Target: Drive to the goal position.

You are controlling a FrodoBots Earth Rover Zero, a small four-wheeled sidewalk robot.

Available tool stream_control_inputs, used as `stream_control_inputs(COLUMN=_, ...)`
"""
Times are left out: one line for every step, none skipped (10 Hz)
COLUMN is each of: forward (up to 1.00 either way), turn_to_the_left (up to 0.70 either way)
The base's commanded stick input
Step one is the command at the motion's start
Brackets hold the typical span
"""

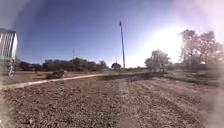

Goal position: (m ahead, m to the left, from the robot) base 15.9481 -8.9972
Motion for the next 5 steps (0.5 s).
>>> stream_control_inputs(forward=0.5, turn_to_the_left=0.0)
stream_control_inputs(forward=0.5, turn_to_the_left=0.0)
stream_control_inputs(forward=0.5, turn_to_the_left=0.0)
stream_control_inputs(forward=0.5, turn_to_the_left=0.0)
stream_control_inputs(forward=0.5, turn_to_the_left=0.0)
